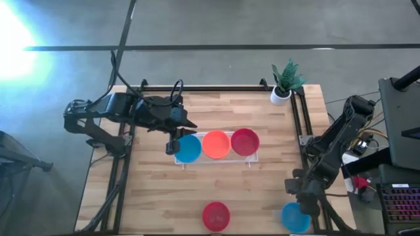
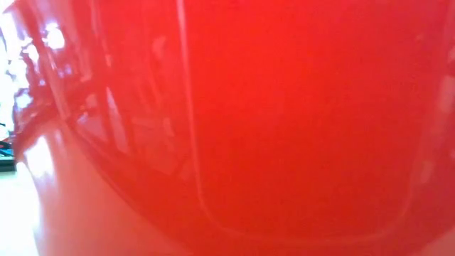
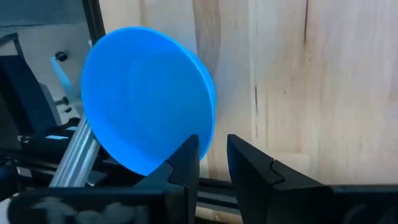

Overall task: Pick & Place Mini bowls
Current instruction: Stack the blue bowl on the blue bowl on the shelf

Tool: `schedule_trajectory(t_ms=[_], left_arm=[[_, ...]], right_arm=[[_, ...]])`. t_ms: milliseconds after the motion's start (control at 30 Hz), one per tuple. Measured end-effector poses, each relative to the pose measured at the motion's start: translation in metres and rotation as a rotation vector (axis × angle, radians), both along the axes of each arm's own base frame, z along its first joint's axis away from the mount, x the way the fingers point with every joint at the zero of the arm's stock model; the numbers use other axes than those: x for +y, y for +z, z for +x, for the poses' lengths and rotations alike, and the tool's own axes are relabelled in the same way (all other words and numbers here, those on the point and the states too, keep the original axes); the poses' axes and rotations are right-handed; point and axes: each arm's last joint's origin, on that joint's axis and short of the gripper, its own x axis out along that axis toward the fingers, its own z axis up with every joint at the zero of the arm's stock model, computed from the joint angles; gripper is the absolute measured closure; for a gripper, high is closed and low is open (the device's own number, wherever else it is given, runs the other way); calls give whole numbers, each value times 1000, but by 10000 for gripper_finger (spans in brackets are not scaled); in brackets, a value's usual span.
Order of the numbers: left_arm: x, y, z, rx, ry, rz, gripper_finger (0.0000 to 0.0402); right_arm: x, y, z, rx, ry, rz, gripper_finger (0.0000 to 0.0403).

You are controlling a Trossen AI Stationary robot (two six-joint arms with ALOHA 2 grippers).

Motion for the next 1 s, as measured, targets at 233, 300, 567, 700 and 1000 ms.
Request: schedule_trajectory(t_ms=[233,300,567,700,1000], left_arm=[[0,0,0,0,-1,0,326],[0,0,0,1,-1,1,326],[0,-1,-1,13,-1,2,326],[0,-1,-1,14,-1,3,326],[0,-1,-1,17,-4,7,326]], right_arm=[[0,-18,-1,-2,-4,2,323],[1,-23,0,2,-4,-3,323],[14,-38,9,-8,21,-5,323],[20,-48,13,-6,24,-8,323],[29,-61,19,10,-6,-6,323]])
